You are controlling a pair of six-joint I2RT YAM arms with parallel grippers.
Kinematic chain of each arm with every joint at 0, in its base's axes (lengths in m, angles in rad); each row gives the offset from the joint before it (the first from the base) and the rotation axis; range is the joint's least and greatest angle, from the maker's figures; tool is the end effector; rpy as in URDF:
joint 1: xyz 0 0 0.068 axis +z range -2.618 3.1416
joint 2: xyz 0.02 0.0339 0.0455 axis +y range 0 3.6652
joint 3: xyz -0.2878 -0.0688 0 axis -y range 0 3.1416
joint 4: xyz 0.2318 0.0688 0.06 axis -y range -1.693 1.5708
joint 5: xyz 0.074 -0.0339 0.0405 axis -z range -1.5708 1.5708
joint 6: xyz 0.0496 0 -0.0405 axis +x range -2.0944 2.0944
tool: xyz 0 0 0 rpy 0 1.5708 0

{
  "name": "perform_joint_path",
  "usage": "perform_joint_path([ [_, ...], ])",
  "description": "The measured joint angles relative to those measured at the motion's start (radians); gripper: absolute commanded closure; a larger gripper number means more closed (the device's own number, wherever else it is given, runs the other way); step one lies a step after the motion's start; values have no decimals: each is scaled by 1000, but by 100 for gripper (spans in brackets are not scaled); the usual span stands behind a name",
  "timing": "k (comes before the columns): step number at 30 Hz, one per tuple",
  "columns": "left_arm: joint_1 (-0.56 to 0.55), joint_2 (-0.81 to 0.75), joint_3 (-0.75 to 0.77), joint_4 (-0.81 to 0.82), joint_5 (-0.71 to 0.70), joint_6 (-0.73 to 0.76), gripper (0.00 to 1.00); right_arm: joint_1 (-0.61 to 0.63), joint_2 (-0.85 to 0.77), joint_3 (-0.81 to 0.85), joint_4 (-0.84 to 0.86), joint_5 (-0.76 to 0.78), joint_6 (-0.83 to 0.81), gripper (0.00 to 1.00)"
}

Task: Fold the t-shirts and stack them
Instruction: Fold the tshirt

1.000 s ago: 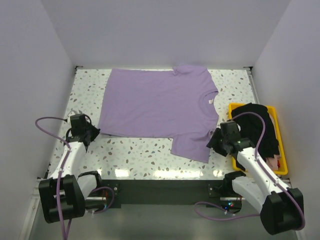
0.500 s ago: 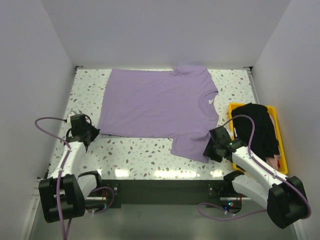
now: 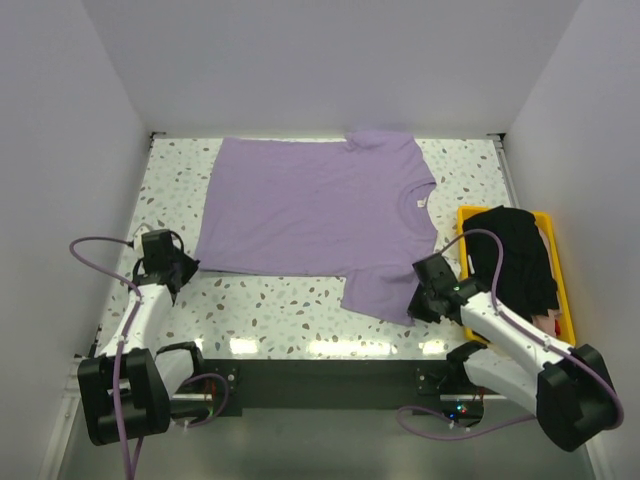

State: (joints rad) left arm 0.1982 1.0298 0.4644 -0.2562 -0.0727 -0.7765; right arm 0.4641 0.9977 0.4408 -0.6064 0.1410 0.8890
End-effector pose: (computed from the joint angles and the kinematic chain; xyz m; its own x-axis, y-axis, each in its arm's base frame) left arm 0.1794 0.0397 0.1963 -0.3405 -0.7813 -0.5231 -0.6778 0.5896 -0.4393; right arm 0.1294 0.0570 0.1707 -0.8228 0.4478 -0.3499 0.3896 0.8927 0.2264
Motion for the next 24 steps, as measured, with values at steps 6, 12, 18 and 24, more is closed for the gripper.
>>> perform_joint_path([
  [6,0,-5,0,-4,-19,-10,100,2,-60,2,-42,-4,-10,100],
  [12,0,-23,0,-21,-52,-18,100,3,-261,58,-168,-18,-30,100],
  [18,0,-49,-1,-55,-97,-27,100,3,-418,68,-264,-87,-29,100],
  [24,0,-60,-1,-71,-131,-43,100,3,-448,71,-304,-135,-27,100],
])
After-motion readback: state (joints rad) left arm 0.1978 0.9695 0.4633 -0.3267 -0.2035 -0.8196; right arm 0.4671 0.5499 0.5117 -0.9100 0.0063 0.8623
